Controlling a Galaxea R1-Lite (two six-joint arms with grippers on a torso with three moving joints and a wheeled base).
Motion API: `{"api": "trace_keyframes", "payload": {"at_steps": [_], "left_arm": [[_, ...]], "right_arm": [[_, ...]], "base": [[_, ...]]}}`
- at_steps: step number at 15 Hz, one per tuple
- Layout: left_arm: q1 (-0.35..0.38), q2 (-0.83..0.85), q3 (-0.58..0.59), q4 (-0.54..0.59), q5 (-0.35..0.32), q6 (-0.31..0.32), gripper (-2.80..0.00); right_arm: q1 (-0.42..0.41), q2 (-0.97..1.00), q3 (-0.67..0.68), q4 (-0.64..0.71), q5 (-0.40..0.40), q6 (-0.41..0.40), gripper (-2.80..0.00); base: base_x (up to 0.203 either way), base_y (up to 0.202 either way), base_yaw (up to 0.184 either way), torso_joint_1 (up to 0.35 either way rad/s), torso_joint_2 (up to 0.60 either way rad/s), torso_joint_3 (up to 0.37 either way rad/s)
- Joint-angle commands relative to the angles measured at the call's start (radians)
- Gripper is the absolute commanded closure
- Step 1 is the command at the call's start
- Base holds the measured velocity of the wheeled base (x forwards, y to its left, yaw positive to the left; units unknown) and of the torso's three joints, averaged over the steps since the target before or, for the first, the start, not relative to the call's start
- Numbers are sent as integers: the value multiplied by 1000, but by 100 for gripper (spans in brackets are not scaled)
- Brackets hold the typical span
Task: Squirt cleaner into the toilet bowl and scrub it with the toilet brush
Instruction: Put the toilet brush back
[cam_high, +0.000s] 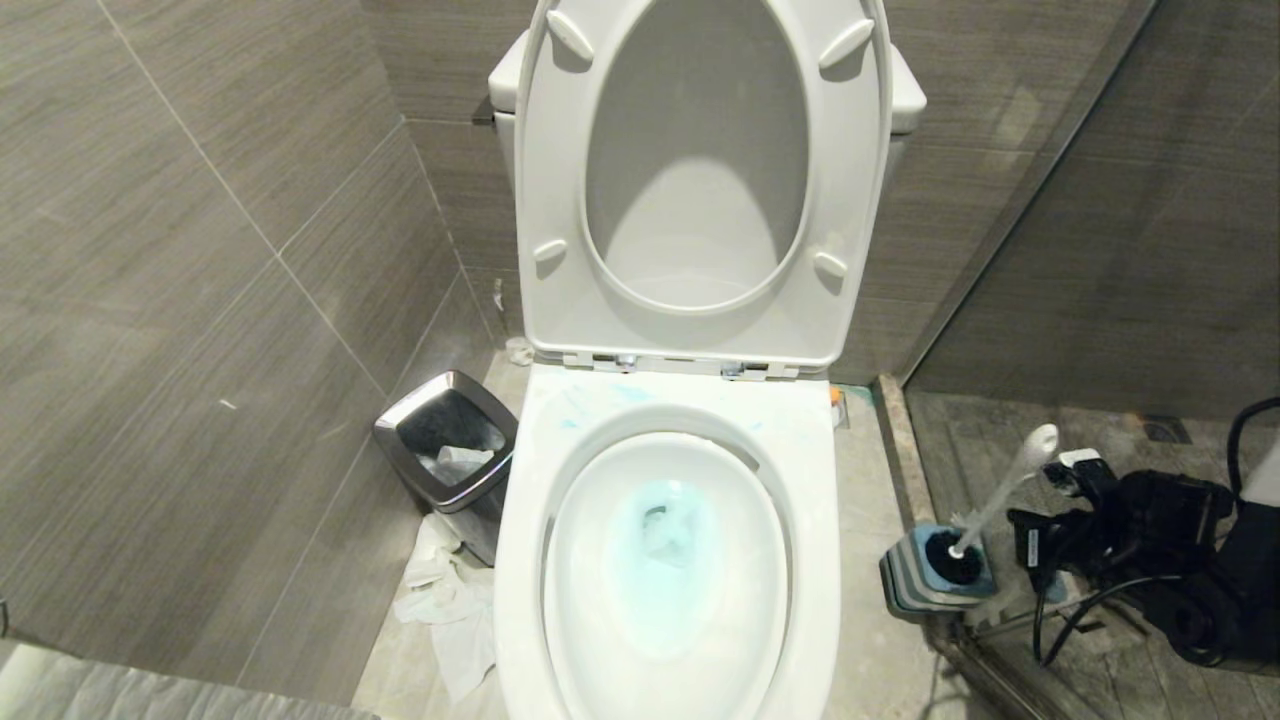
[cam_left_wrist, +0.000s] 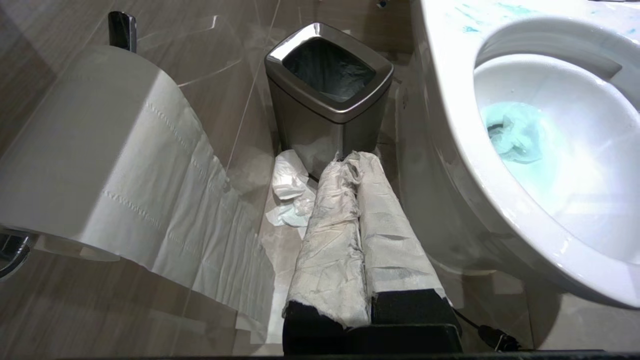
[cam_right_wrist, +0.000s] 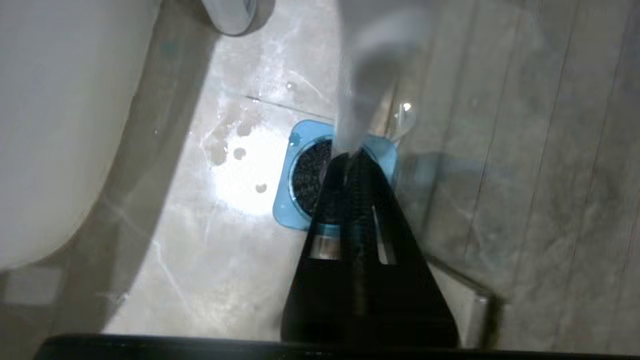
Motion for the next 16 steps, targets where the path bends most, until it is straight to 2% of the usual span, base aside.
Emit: {"api": "trace_keyframes", "payload": {"at_steps": [1, 6, 7, 8, 16], "left_arm": [[1, 0, 8, -1, 0, -1, 0], [1, 0, 8, -1, 0, 1, 0], [1, 0, 8, -1, 0, -1, 0], [1, 0, 8, -1, 0, -1, 0], [1, 0, 8, -1, 0, -1, 0]], "right_arm": [[-2, 36, -4, -12, 1, -2, 0], [-19, 54, 0, -12, 5, 7, 0], [-19, 43, 4, -12, 7, 9, -36], [-19, 29, 17, -12, 9, 7, -280], [-17, -234, 284, -9, 87, -14, -280]], "base": [[0, 0, 0, 0, 0, 0], [0, 0, 0, 0, 0, 0], [0, 0, 0, 0, 0, 0], [0, 0, 0, 0, 0, 0], [0, 0, 0, 0, 0, 0]]}}
